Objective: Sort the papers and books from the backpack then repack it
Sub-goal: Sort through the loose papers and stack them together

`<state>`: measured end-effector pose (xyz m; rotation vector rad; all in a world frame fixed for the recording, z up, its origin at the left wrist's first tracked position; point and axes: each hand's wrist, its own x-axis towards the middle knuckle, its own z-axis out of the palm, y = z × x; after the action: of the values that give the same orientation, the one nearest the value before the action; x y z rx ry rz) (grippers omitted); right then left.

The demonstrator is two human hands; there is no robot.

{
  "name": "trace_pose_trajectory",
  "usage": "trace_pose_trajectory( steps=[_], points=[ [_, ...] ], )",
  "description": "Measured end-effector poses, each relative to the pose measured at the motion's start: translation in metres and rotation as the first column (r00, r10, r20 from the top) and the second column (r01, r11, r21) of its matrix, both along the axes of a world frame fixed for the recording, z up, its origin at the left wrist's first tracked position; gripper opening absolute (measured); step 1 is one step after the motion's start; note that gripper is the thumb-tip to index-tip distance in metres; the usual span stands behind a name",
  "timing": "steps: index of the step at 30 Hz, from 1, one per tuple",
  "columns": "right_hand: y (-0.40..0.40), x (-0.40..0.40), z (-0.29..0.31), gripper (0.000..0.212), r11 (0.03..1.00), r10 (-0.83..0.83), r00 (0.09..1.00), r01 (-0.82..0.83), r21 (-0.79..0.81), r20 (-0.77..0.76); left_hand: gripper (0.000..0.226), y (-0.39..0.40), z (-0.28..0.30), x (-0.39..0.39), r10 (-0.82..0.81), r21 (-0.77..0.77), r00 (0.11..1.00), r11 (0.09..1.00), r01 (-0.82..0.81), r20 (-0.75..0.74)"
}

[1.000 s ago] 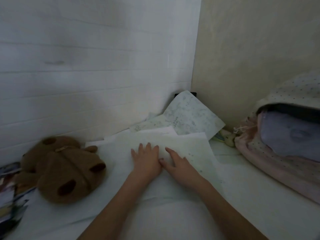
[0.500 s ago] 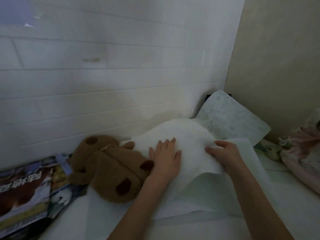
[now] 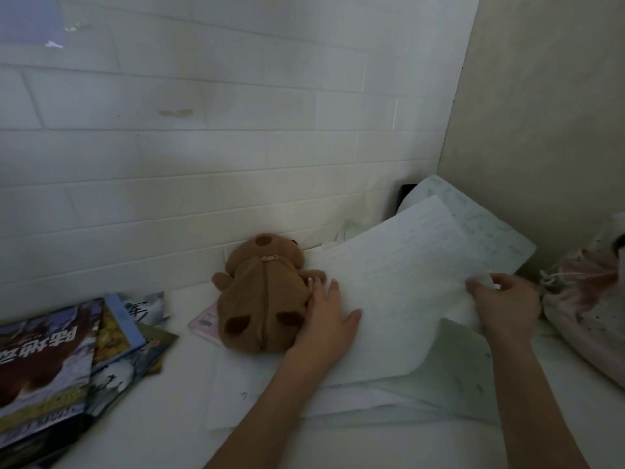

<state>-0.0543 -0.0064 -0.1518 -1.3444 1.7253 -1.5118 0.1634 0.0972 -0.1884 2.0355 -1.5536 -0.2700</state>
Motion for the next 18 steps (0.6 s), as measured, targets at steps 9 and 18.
trace_pose_trajectory(
  steps=[9,18],
  points=[
    [0.012,-0.016,0.005,0.041,0.987,0.142,0.982,-0.150,0.058,0.124,0.052,0.002,-0.002,0.013,0.098,-0.013,0.980,0.995,-0.097,0.172],
    [-0.021,-0.011,-0.021,0.051,0.832,0.448,0.669,-0.555,-0.002,0.592,0.056,-0.006,-0.006,0.004,0.114,0.003,0.979,0.993,-0.115,-0.169]
  ],
)
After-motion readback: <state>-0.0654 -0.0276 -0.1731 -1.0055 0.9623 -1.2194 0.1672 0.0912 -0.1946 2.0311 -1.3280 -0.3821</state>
